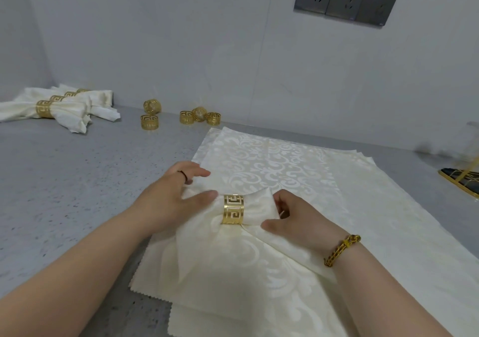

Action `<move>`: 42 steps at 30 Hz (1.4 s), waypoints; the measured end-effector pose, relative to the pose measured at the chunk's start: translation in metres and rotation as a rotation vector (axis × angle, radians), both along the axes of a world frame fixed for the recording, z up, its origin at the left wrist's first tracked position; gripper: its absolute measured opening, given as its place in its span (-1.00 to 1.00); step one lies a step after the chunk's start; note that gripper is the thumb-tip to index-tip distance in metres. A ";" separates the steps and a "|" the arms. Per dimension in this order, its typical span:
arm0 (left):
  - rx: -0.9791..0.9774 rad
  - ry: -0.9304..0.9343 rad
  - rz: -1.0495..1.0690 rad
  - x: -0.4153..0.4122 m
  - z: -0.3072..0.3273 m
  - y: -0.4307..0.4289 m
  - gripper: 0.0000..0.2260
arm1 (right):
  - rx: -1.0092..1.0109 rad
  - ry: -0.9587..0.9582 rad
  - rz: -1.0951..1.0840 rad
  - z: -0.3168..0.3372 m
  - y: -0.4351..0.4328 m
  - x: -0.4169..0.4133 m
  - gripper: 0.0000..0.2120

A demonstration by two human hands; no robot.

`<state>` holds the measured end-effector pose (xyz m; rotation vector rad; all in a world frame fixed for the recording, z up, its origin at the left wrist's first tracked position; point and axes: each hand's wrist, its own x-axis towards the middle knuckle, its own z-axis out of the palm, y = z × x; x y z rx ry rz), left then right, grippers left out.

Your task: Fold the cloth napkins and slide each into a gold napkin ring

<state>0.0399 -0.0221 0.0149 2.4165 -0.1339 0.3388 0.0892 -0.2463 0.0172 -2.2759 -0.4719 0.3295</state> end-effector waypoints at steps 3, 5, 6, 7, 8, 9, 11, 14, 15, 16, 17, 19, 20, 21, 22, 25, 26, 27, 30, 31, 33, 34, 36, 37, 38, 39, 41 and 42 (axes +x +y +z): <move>0.288 -0.015 -0.039 0.003 0.000 -0.021 -0.20 | 0.002 -0.056 0.058 0.001 0.004 -0.005 -0.49; 0.331 -0.030 -0.085 0.009 -0.003 -0.034 -0.18 | -0.042 -0.175 0.117 0.000 0.008 -0.007 -0.30; 0.348 -0.042 -0.096 0.012 -0.005 -0.038 -0.25 | -0.088 -0.256 0.141 0.000 0.011 -0.008 -0.31; 0.363 -0.056 -0.088 0.014 -0.005 -0.041 -0.35 | -0.148 -0.334 0.158 0.001 0.013 -0.008 -0.36; 0.351 -0.068 -0.074 0.016 -0.007 -0.042 -0.43 | -0.208 -0.397 0.167 0.001 0.015 -0.007 -0.44; 0.328 -0.079 -0.061 0.018 -0.009 -0.044 -0.47 | -0.254 -0.442 0.167 0.001 0.017 -0.006 -0.52; 0.313 -0.097 -0.061 0.019 -0.013 -0.044 -0.49 | -0.236 -0.493 0.146 0.000 0.018 -0.002 -0.67; 0.291 -0.110 -0.054 0.017 -0.015 -0.043 -0.51 | -0.094 -0.497 0.104 -0.004 0.019 -0.002 -0.79; 0.291 -0.119 -0.049 0.017 -0.016 -0.043 -0.51 | -0.063 -0.484 0.075 -0.006 0.019 -0.002 -0.79; 0.294 -0.129 -0.044 0.016 -0.016 -0.043 -0.52 | -0.031 -0.464 0.040 -0.009 0.019 -0.002 -0.80; 0.291 -0.131 -0.041 0.015 -0.016 -0.043 -0.52 | 0.008 -0.435 -0.001 -0.011 0.019 -0.003 -0.80; 0.274 -0.122 -0.042 0.014 -0.017 -0.043 -0.52 | 0.086 -0.373 -0.063 -0.013 0.019 -0.002 -0.81; 0.270 -0.118 -0.042 0.014 -0.017 -0.043 -0.52 | 0.099 -0.349 -0.069 -0.013 0.020 -0.003 -0.81; 0.266 -0.117 -0.041 0.014 -0.016 -0.042 -0.52 | 0.090 -0.331 -0.058 -0.013 0.020 -0.003 -0.78; 0.259 -0.113 -0.040 0.013 -0.017 -0.042 -0.52 | 0.070 -0.310 -0.036 -0.013 0.019 -0.004 -0.72; 0.221 -0.083 -0.044 0.011 -0.015 -0.039 -0.49 | 0.125 -0.121 -0.048 -0.011 0.014 -0.006 -0.47; 0.207 -0.068 -0.052 0.010 -0.014 -0.038 -0.44 | 0.193 -0.023 -0.103 -0.006 0.011 -0.007 -0.46; 0.196 -0.054 -0.060 0.009 -0.013 -0.038 -0.40 | 0.260 0.071 -0.158 -0.001 0.007 -0.007 -0.48; 0.175 -0.009 -0.072 0.008 -0.011 -0.037 -0.45 | 0.275 0.229 -0.227 0.006 -0.002 -0.003 -0.53; 0.171 -0.002 -0.077 0.007 -0.011 -0.038 -0.46 | 0.235 0.232 -0.212 0.006 0.000 -0.003 -0.54; 0.168 -0.005 -0.090 0.006 -0.010 -0.038 -0.43 | 0.196 0.202 -0.163 0.003 0.008 -0.002 -0.59; 0.162 -0.003 -0.094 0.005 -0.010 -0.038 -0.46 | 0.203 0.178 -0.146 0.002 0.012 -0.001 -0.65; 0.143 -0.006 -0.093 0.005 -0.011 -0.038 -0.54 | 0.275 0.137 -0.132 0.000 0.017 -0.001 -0.76; 0.132 -0.014 -0.091 0.005 -0.011 -0.038 -0.56 | 0.331 0.128 -0.125 -0.002 0.017 -0.001 -0.78; 0.122 -0.017 -0.089 0.005 -0.012 -0.037 -0.57 | 0.385 0.127 -0.119 -0.005 0.017 0.000 -0.79; 0.108 -0.018 -0.084 0.006 -0.012 -0.038 -0.58 | 0.431 0.140 -0.113 -0.007 0.015 -0.001 -0.79; 0.075 -0.016 -0.074 0.006 -0.014 -0.039 -0.58 | 0.524 0.217 -0.115 -0.010 0.012 -0.001 -0.81; 0.059 -0.009 -0.067 0.006 -0.014 -0.039 -0.57 | 0.571 0.280 -0.130 -0.010 0.010 0.000 -0.84</move>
